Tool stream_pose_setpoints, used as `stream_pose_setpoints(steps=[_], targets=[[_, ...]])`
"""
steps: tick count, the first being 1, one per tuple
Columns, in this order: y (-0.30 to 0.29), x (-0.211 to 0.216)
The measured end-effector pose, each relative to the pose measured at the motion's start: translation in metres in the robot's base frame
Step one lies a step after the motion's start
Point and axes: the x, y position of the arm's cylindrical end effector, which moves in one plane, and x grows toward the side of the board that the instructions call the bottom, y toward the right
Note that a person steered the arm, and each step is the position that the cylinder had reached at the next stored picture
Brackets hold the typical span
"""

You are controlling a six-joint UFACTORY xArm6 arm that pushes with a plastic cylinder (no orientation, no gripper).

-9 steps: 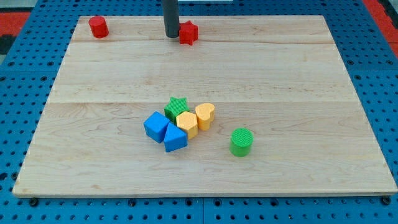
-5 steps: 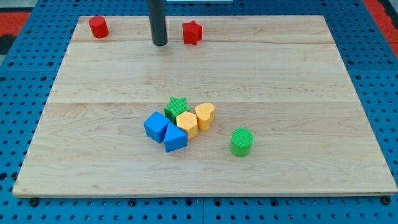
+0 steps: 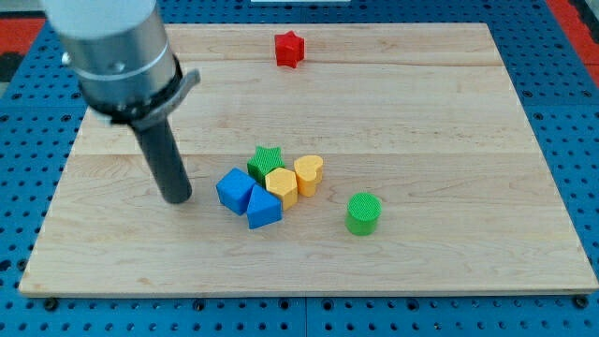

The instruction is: Put the blue cube in between the yellow blocks

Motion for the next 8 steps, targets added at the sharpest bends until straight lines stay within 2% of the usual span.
stream_pose_setpoints(steps=[1, 4, 5, 8], targets=[[0.014, 0.013], [0.104, -0.057], [0.126, -0.055], [0.113, 0.004]])
